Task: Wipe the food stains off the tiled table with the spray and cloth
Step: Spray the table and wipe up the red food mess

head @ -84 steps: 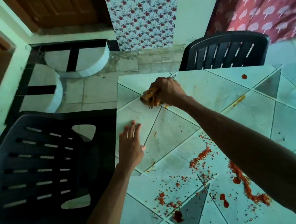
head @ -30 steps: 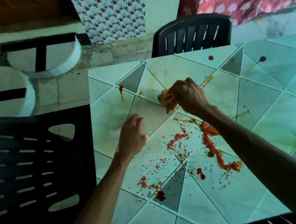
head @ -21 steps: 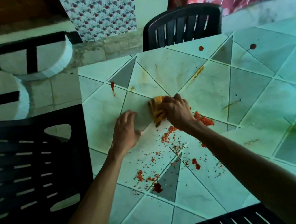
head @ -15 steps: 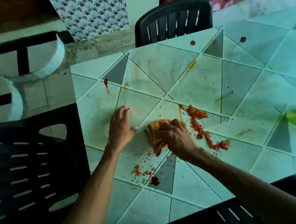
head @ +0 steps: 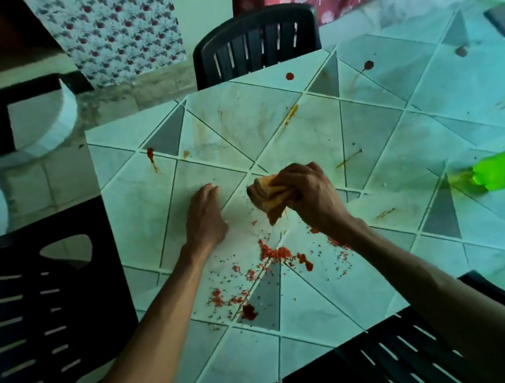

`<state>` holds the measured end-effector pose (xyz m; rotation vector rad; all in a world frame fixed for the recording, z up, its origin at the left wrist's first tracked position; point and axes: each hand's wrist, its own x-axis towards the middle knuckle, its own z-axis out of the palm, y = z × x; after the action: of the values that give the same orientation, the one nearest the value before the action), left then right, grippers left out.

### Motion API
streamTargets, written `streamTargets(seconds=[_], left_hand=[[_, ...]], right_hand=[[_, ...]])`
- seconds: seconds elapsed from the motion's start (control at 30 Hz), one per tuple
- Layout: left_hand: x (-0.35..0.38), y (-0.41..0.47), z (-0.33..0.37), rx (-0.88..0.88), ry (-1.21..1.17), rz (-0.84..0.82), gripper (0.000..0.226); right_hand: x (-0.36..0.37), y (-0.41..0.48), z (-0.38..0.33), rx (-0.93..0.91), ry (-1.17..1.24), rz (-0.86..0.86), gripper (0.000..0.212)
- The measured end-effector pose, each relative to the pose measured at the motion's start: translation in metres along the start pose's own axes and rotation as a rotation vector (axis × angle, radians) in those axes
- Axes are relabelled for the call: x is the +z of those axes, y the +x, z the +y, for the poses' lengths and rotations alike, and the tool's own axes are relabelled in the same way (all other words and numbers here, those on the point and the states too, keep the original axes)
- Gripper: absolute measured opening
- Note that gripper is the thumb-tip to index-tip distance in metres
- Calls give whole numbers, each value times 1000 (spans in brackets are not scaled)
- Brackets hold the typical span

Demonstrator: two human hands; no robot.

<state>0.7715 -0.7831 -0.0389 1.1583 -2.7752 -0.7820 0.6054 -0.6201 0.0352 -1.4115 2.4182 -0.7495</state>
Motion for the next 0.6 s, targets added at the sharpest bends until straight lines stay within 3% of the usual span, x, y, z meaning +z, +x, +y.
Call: streamTargets(seconds=[0.13,0.27,0.37,0.6], left_hand=[[5,-5,-6,7,37,-26,78],[6,-8,-10,31,19,-5,80],[6,-10,-10,35,10,16,80],[9,-11,-10,44,3,43,82]], right_hand=[[4,72,15,15,-61,16,18],[31,110,8,58,-155,-83,23],[55,94,-1,1,-212,-225,25],[80,-8,-14,-90,-169,-273,22]])
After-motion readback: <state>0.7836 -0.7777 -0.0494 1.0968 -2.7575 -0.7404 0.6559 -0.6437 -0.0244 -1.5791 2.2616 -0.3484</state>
